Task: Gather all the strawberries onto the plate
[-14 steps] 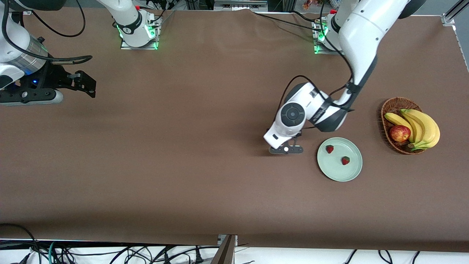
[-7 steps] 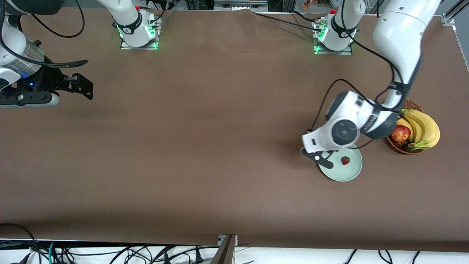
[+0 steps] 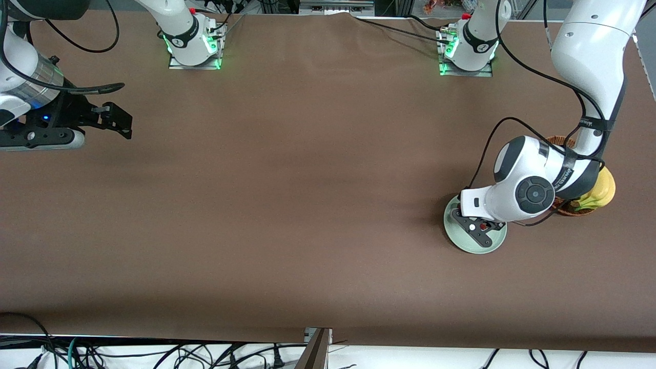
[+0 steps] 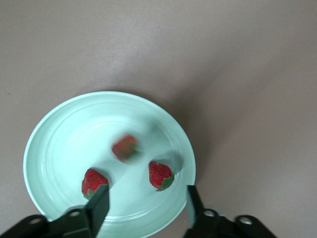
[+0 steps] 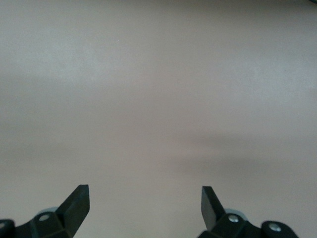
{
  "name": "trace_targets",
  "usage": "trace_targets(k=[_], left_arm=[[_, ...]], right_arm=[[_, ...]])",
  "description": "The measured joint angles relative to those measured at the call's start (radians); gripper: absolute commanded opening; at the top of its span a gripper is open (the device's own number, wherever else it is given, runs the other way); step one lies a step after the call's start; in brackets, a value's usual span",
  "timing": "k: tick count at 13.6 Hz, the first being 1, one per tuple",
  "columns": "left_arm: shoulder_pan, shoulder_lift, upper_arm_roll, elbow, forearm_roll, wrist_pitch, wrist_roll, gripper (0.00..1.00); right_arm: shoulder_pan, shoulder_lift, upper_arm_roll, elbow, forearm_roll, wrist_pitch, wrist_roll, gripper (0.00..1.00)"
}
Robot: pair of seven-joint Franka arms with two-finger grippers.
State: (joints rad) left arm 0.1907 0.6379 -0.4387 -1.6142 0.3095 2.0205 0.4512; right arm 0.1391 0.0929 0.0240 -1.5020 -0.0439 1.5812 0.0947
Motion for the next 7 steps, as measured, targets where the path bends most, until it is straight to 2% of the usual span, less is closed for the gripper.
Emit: trace_targets(k=[5, 7], left_arm=[[-0.001, -0.001, -0.004, 0.005, -0.016, 0.002, 0.002, 1.0], [-0.001, -0.023, -0.007, 0.027, -0.016, -0.035, -0.004, 1.0]], right_arm=[[0.0, 0.0, 0.0, 0.0, 0.0, 0.0, 0.0, 1.0], [0.0, 0.0, 0.001, 0.0, 0.001, 0.001, 0.0, 1.0]])
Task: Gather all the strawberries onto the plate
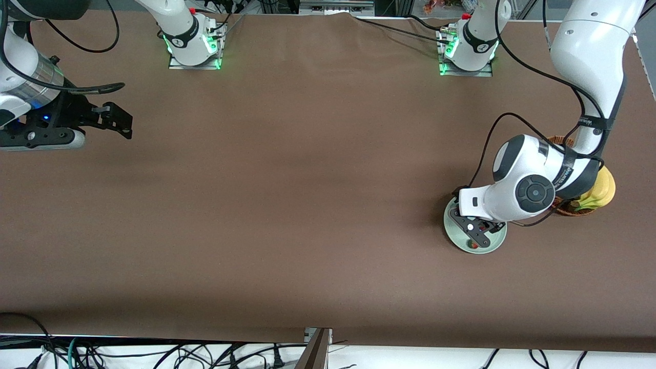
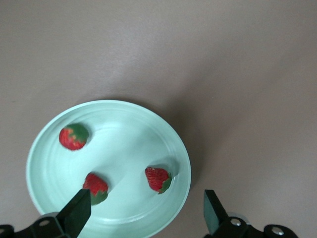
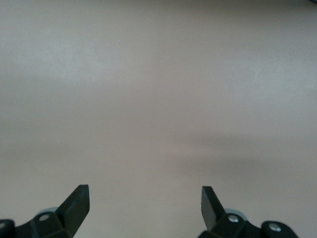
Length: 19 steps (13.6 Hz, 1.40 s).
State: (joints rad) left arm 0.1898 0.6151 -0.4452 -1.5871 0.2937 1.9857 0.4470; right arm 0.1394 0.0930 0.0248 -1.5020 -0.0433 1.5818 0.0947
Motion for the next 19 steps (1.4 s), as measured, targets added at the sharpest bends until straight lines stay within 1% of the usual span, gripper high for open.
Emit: trace_targets(k=[2, 5, 8, 10, 12, 15, 16, 17, 18, 19], left_arm=[[0.001, -0.048, -0.001, 0.048, -0.001, -0.099, -0.032, 1.0], [-0.002, -0.133, -0.01, 0.16, -0.002, -0.285, -0.13, 1.0], [-0.002, -0.207, -0.008, 0.257, -0.009, -0.401, -0.186, 1.0], [0.004, -0.23, 0.004, 0.338, -0.055, -0.435, -0.192, 1.0], [0.031, -0.233, 0.011, 0.407, -0.075, -0.447, -0.192, 1.0], [0.056, -0.231, 0.019, 0.421, -0.082, -0.476, -0.199, 1.0], [0.049, -0.236, 0.036, 0.42, -0.099, -0.481, -0.218, 1.0], [0.019, -0.254, 0.085, 0.407, -0.146, -0.492, -0.258, 1.0], [-0.039, -0.288, 0.174, 0.375, -0.212, -0.498, -0.296, 1.0], [-0.109, -0.338, 0.274, 0.32, -0.263, -0.494, -0.319, 1.0]], right_arm=[[0.0, 0.0, 0.0, 0.0, 0.0, 0.0, 0.0, 1.0], [0.0, 0.0, 0.0, 0.0, 0.0, 0.0, 0.0, 1.0], [0.0, 0.001, 0.0, 0.001, 0.0, 0.0, 0.0, 1.0], [0.0, 0.001, 0.0, 0.001, 0.0, 0.0, 0.0, 1.0], [0.0, 0.001, 0.0, 0.001, 0.0, 0.001, 0.0, 1.0], [0.0, 0.001, 0.0, 0.001, 0.0, 0.001, 0.0, 1.0], [0.0, 0.001, 0.0, 0.001, 0.0, 0.001, 0.0, 1.0], [0.0, 0.001, 0.0, 0.001, 0.0, 0.001, 0.0, 1.0], [0.0, 0.001, 0.0, 0.001, 0.0, 0.001, 0.0, 1.0], [0.0, 0.001, 0.0, 0.001, 0.0, 0.001, 0.0, 1.0]])
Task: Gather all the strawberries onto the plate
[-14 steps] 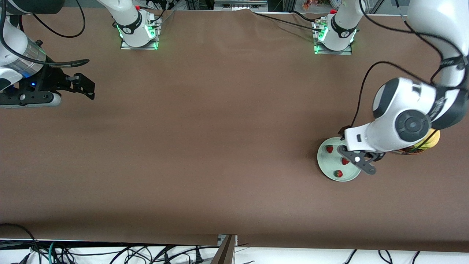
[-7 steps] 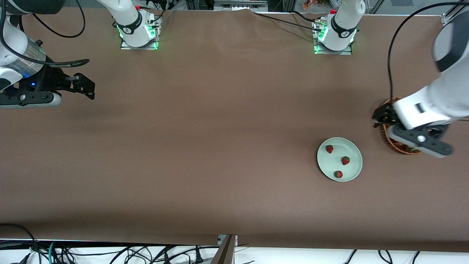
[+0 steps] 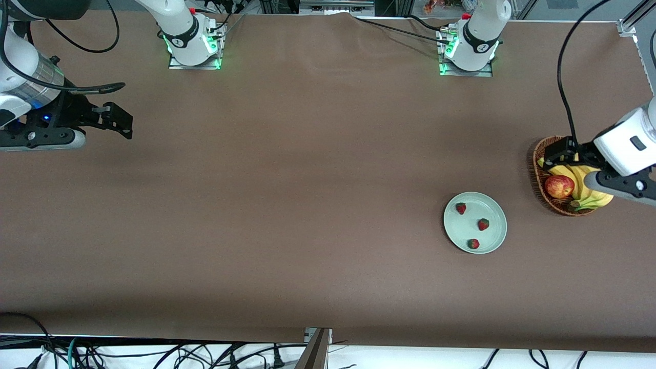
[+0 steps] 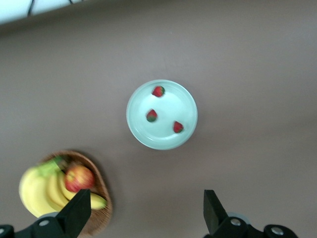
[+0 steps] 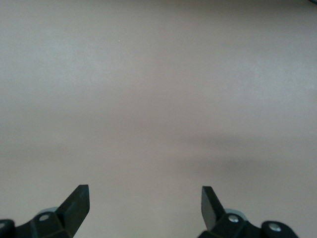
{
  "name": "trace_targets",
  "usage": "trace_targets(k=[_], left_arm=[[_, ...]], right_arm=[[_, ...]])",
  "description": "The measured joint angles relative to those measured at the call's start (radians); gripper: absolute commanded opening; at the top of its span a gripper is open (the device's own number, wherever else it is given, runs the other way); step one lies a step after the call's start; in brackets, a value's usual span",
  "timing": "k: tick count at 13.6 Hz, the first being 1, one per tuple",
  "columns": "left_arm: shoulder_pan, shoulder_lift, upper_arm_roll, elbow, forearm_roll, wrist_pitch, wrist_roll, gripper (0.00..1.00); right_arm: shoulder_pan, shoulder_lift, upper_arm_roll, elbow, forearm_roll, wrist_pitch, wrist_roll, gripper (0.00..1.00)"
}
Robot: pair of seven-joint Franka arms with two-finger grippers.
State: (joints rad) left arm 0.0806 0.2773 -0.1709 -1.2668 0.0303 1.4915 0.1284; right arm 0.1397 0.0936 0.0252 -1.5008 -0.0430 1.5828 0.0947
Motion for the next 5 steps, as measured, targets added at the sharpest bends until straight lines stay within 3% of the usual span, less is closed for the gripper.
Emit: trace_targets(k=[2, 5], left_arm=[[-0.084, -0.118, 0.114, -0.148, -0.03, 0.075, -0.022, 1.0], [-0.095, -0.233, 0.133, -0.31, -0.031, 0.164, -0.038, 1.0]], right_arm=[[0.0, 0.0, 0.0, 0.0, 0.0, 0.0, 0.0, 1.0], [0.0, 0.0, 0.0, 0.0, 0.0, 0.0, 0.0, 1.0]])
